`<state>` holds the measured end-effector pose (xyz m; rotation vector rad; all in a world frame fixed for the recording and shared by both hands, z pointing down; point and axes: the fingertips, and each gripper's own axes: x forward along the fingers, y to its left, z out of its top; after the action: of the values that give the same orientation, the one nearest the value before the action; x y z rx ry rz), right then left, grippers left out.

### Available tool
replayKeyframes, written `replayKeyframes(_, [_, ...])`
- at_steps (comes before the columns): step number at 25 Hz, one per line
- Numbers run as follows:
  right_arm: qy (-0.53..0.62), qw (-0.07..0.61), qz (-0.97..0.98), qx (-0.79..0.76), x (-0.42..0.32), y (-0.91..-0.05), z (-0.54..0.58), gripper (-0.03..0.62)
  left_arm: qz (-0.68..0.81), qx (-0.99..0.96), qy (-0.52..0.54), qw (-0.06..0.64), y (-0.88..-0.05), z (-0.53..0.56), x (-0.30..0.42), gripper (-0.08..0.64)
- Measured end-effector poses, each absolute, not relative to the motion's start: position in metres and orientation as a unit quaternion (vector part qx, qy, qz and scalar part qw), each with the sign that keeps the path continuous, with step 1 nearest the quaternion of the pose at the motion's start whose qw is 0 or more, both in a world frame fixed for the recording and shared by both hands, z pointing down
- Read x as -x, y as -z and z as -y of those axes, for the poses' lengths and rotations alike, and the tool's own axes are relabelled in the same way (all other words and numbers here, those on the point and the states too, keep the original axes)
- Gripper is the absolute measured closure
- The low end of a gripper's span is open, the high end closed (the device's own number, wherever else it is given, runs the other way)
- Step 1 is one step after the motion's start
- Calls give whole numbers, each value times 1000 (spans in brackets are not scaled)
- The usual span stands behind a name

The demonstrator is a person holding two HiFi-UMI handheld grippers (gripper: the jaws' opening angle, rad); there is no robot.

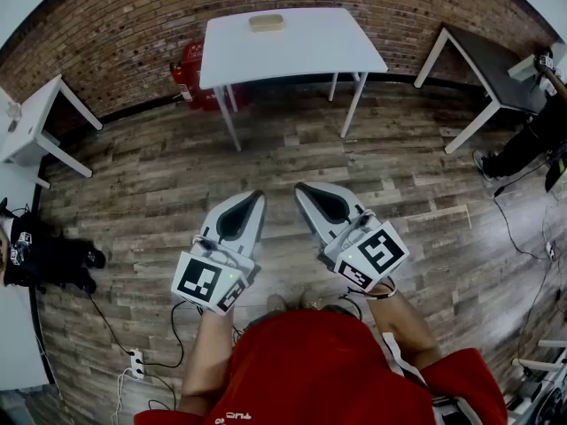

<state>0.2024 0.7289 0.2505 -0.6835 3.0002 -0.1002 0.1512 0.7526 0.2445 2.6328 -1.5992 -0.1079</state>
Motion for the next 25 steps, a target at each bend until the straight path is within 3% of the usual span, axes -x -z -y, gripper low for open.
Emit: replayKeyframes(25, [29,36,-979,200,-254,-258,-683,561,544,-838,28,36,-256,-707,-191,546])
